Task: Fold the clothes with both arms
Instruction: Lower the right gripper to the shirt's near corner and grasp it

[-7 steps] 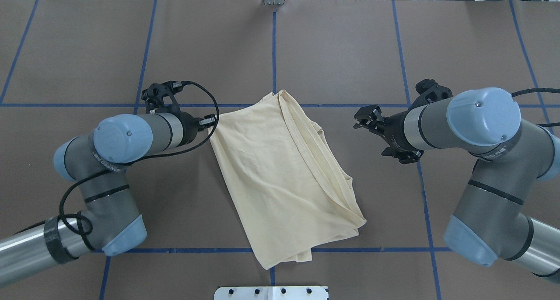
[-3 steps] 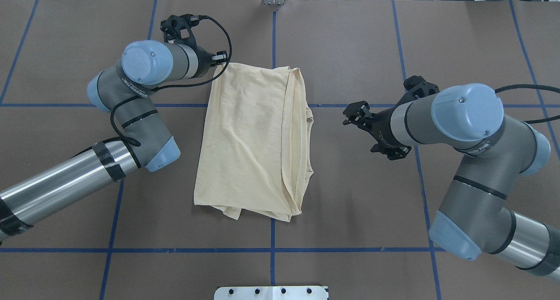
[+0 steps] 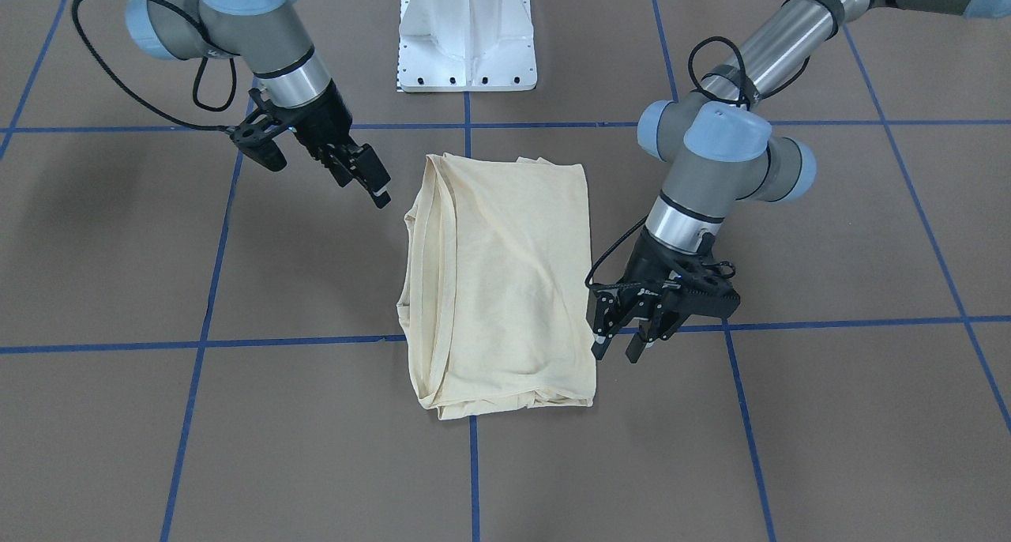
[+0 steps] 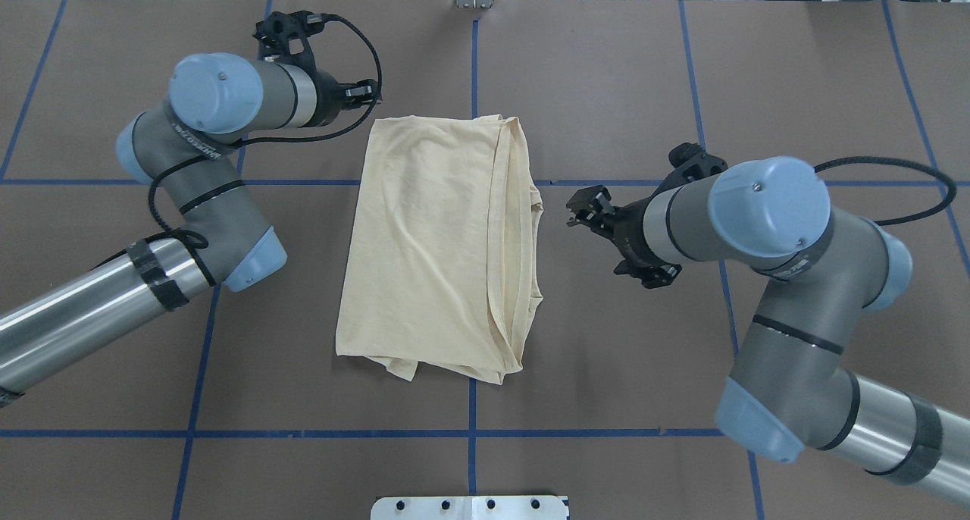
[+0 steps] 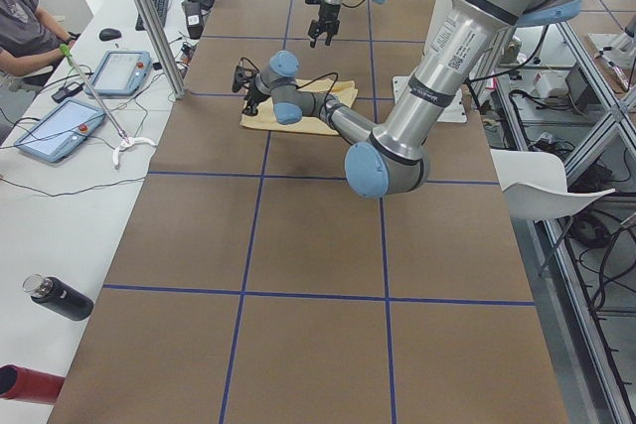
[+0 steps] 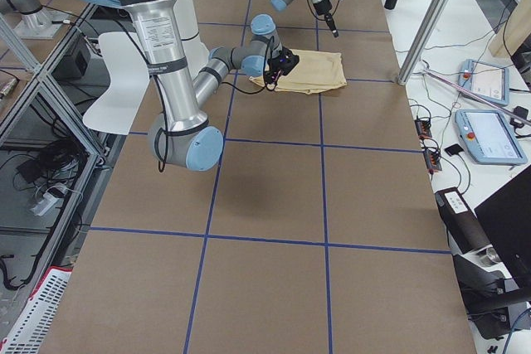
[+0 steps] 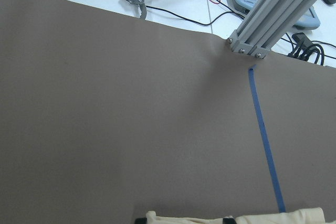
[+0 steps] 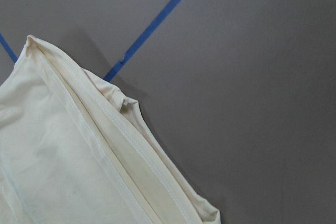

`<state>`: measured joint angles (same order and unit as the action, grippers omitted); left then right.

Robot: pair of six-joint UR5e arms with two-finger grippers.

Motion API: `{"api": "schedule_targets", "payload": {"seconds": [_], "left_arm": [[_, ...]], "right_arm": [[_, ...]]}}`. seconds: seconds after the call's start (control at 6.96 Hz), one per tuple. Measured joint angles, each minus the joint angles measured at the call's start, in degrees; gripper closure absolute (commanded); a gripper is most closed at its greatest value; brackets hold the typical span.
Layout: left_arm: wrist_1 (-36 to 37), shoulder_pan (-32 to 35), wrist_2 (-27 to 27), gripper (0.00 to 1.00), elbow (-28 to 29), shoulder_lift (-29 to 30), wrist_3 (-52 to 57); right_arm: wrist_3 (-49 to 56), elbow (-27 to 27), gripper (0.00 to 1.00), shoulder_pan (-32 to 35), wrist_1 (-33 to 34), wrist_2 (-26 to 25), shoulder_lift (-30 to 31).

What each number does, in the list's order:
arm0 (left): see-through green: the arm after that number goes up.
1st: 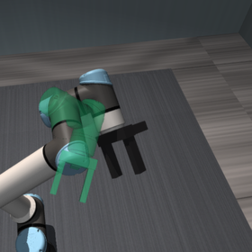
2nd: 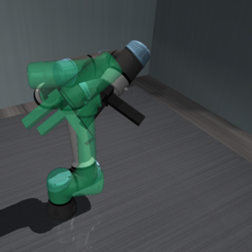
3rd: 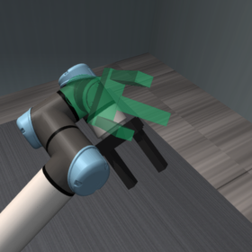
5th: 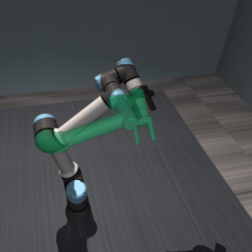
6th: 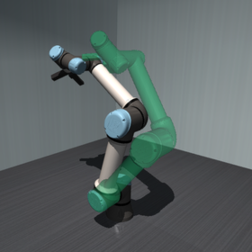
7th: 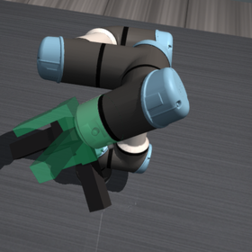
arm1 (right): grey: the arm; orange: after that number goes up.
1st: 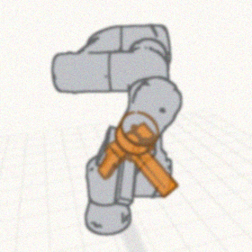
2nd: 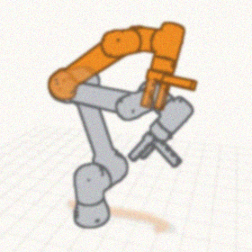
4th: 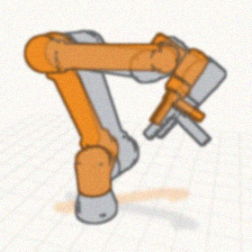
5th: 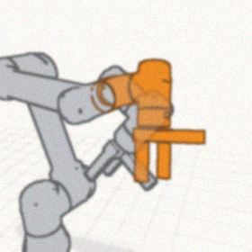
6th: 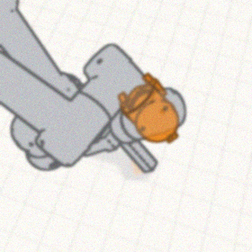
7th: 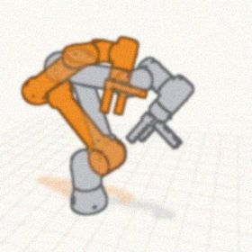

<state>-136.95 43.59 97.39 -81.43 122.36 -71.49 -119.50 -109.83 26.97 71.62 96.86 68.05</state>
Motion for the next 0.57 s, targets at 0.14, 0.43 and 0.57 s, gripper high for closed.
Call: {"api": "schedule_targets", "payload": {"seconds": [0.14, 0.43, 0.57], "left_arm": [[0.0, 0.1, 0.5, 0.43, -2.2, -1.8, -0.1], [0.0, 0.2, 0.7, 0.42, -3.3, -2.7, -0.4], [0.0, 0.2, 0.6, 0.42, -3.5, -2.8, -0.5]], "right_arm": [[-5.5, 1.8, 0.0, -4.2, 1.0, -5.8, -2.5], [-14.8, 5.6, 0.0, -10.8, 3.2, -13.1, -6.5], [-17.3, 6.5, 0.01, -13.3, 4.1, -14.9, -6.9]]}}
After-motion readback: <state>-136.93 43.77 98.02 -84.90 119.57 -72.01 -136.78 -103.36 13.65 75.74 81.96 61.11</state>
